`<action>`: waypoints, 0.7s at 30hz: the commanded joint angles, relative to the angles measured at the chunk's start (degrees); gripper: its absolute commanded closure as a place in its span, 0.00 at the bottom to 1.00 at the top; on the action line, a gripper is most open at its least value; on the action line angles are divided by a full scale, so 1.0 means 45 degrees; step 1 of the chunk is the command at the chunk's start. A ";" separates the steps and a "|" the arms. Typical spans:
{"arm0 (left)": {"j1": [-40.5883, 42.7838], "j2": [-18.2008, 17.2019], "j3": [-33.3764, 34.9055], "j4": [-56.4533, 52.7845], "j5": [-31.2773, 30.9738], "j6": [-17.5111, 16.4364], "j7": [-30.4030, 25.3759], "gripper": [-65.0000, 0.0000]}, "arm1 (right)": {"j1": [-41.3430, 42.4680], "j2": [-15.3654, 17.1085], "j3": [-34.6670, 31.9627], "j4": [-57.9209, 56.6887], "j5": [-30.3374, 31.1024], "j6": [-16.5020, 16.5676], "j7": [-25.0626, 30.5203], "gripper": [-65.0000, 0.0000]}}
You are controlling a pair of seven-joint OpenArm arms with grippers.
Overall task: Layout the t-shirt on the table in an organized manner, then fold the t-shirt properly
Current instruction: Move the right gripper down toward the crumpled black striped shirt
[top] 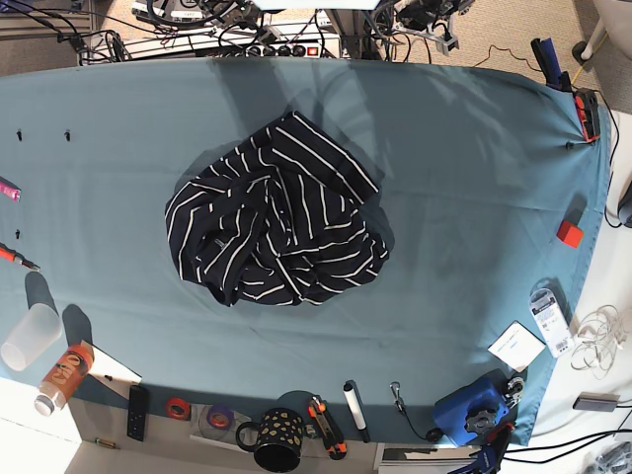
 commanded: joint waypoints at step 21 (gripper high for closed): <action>0.2827 -0.1171 0.0049 0.3487 0.0379 -0.0097 0.0369 1.00 | -0.1506 0.2749 -0.0034 0.3109 0.2336 0.0121 -0.0840 1.00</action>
